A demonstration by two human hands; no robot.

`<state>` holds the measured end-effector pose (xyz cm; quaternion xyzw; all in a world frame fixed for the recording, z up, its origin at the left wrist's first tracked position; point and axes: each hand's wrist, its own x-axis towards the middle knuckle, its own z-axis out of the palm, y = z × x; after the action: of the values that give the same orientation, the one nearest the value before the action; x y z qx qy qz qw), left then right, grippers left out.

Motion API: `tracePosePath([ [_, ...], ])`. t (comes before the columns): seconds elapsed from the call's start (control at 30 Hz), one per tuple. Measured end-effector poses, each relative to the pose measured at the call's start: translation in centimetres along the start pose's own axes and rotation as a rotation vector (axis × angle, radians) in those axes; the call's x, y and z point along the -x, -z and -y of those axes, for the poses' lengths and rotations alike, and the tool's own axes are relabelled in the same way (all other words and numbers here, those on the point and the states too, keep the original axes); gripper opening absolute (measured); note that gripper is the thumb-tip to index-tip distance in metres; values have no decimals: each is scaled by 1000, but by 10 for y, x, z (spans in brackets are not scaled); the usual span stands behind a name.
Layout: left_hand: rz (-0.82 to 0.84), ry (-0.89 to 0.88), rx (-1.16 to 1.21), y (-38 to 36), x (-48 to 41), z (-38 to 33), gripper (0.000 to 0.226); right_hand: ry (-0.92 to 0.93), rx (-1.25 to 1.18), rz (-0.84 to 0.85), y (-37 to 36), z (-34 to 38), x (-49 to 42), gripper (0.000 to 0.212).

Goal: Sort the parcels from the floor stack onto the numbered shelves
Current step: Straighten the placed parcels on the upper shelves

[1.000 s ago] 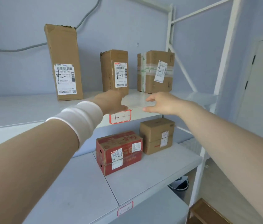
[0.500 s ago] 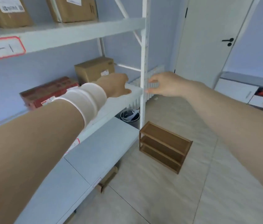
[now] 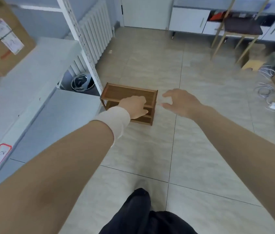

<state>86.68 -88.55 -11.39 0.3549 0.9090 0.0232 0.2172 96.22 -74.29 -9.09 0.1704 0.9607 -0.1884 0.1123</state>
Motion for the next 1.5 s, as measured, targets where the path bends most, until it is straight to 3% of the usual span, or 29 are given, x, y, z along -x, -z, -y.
tracePosePath([
  [0.13,176,-44,46,-55,-36,-10,44,-176,-86,42,-59,-39,7,44],
  [0.4,459,-200,-86,-159,-73,-45,42,-573,-201,120,-167,-112,69,44],
  [0.63,468,-411,-196,-195,-88,-135,39,-920,-281,55,-185,-180,137,46],
  [1.1,415,-800,-432,-213,-128,-329,34,-1272,-480,-124,-154,-305,185,46],
  [1.5,363,-1125,-359,-158,-244,-538,38,-1504,-478,-375,-38,-449,142,46],
])
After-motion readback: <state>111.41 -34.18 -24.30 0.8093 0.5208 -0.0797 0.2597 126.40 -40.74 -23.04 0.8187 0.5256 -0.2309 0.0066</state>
